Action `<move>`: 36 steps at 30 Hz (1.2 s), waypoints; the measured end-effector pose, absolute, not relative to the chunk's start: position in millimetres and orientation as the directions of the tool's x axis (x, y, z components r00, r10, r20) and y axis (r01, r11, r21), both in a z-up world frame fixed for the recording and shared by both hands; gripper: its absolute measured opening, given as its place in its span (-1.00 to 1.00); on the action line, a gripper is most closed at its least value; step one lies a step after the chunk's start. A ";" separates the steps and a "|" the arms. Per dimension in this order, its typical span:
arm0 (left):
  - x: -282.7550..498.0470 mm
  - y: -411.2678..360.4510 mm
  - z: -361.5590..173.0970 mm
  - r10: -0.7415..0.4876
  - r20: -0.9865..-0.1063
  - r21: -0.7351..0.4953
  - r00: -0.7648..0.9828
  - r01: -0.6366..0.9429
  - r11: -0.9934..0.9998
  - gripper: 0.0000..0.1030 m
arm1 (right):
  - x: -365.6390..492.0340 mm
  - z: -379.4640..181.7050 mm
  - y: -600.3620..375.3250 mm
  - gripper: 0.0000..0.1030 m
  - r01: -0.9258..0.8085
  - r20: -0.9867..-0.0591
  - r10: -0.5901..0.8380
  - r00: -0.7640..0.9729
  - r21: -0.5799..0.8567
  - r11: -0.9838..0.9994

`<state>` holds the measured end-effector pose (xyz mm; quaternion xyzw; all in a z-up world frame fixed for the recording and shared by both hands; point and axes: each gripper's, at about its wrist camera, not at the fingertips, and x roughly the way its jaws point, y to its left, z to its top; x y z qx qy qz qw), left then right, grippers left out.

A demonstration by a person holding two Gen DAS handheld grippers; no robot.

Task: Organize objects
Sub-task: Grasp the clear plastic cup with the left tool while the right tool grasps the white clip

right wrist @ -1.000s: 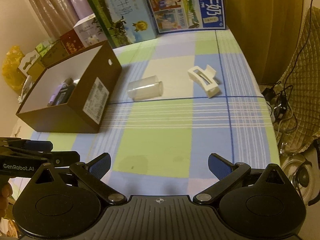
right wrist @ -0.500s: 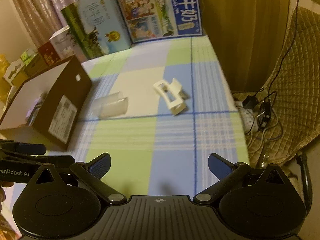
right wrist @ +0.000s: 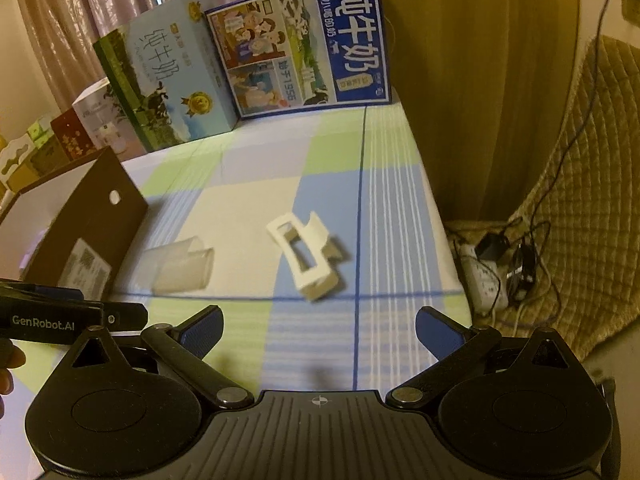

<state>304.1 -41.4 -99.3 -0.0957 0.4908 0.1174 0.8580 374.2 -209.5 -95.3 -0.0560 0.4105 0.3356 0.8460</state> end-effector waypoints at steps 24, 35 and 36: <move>385.8 -5.1 -158.0 0.209 -0.890 0.046 0.406 -0.376 0.926 0.76 | 429.0 -156.5 -134.5 0.05 -0.705 -0.765 0.505 0.398 0.096 0.702; 378.3 -7.3 -160.3 0.190 -0.888 0.024 0.418 -0.371 0.928 0.40 | 415.1 -153.9 -141.6 -0.40 -0.710 -0.764 0.490 0.420 0.061 0.702; 375.2 -8.8 -160.3 0.186 -0.888 0.023 0.420 -0.366 0.931 0.40 | 411.9 -153.7 -144.3 -0.40 -0.708 -0.765 0.490 0.418 0.064 0.703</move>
